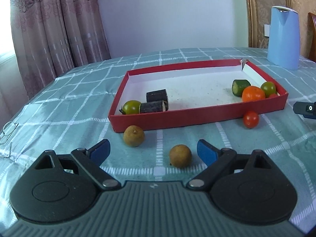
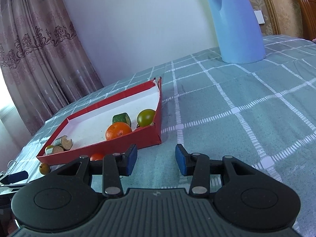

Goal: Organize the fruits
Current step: 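Move the left gripper to the small brown round fruit, then grasp the brown round fruit with the left gripper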

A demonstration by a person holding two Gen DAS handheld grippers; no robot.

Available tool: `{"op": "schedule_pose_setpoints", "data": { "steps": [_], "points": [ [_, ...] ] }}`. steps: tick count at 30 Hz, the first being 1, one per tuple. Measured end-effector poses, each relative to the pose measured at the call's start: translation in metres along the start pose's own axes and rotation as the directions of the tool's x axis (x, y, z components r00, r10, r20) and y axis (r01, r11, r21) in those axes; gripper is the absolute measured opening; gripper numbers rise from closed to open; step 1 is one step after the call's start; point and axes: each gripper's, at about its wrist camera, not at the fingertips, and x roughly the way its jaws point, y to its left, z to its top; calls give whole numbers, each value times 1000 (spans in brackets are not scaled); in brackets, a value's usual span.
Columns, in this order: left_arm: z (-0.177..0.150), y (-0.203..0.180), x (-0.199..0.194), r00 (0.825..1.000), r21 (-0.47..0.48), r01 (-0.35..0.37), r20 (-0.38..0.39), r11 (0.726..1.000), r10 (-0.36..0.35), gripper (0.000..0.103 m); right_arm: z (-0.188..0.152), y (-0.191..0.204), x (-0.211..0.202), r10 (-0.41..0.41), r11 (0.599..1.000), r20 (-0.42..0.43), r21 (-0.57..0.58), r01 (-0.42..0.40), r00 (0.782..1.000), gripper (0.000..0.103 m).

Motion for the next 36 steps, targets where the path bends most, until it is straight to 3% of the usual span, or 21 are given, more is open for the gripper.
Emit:
{"op": "schedule_pose_setpoints", "data": {
  "steps": [23, 29, 36],
  "points": [
    [-1, 3, 15, 998, -40, 36, -57, 999, -39, 90, -1, 1, -2, -12, 1000, 11, -4, 12, 1000, 41],
    [-1, 5, 16, 996, -57, 56, -63, 997, -60, 78, 0, 2, -2, -17, 1000, 11, -5, 17, 1000, 41],
    [-2, 5, 12, 993, -55, 107, -50, 993, -110, 48, 0, 1, -2, -22, 1000, 7, -5, 22, 1000, 41]
  ]
}}
